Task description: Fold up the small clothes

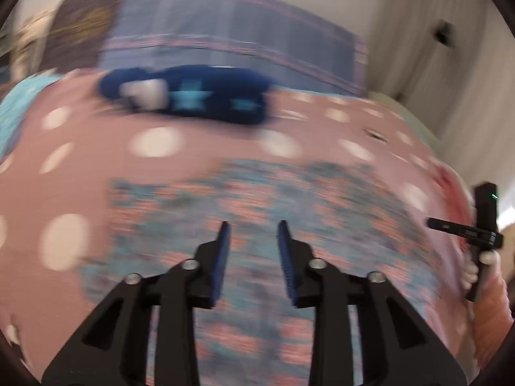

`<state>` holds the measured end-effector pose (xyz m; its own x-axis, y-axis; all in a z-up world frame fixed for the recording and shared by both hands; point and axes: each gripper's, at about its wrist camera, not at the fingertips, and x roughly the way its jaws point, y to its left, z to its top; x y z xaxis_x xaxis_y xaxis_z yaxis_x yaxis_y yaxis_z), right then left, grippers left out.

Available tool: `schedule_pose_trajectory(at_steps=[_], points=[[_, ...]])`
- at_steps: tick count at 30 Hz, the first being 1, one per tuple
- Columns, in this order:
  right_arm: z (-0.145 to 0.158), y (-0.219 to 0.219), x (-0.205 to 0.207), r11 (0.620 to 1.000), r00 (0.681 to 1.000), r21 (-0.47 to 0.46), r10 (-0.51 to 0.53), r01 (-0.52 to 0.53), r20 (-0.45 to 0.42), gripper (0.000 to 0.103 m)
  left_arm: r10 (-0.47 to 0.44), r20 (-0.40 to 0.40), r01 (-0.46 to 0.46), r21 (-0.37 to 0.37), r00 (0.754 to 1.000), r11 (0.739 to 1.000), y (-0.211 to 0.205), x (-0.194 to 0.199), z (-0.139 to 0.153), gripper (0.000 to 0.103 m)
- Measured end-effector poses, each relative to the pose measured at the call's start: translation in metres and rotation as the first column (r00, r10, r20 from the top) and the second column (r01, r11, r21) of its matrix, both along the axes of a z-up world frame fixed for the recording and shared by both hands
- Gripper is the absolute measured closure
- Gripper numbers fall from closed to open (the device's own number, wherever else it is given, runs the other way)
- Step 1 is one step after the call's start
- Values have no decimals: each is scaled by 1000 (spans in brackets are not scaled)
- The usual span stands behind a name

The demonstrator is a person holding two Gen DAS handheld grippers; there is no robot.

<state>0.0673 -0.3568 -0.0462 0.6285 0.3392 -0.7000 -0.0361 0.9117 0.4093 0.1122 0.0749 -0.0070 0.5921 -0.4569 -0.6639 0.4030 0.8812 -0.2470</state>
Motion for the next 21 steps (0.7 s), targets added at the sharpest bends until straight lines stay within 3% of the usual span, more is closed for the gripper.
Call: schedule_pose_trajectory(at_steps=[3, 6, 9, 10, 14, 17, 21], points=[[-2, 1, -51, 994, 998, 95, 59, -62, 26, 78, -169, 5, 169, -2, 986, 986, -56, -37, 0, 63], [-11, 7, -90, 978, 992, 171, 117, -122, 34, 77, -306, -32, 306, -9, 951, 952, -108, -69, -10, 61], [-23, 9, -113, 958, 987, 237, 157, -161, 36, 75, -409, -51, 412, 43, 911, 910, -154, -98, -22, 59], [-29, 11, -118, 953, 986, 252, 166, -169, 30, 74, -433, -50, 436, 71, 900, 897, -169, -107, -26, 53], [-40, 15, -129, 940, 981, 281, 191, -191, 28, 73, -464, -82, 470, 99, 882, 877, -198, -122, -36, 51], [-35, 2, -133, 921, 980, 335, 185, -200, 75, 73, -483, -88, 491, 156, 871, 857, -219, -132, -44, 51], [-15, -32, -128, 950, 994, 295, 78, -99, 81, 73, -484, -79, 489, 230, 871, 841, -246, -139, -58, 51]])
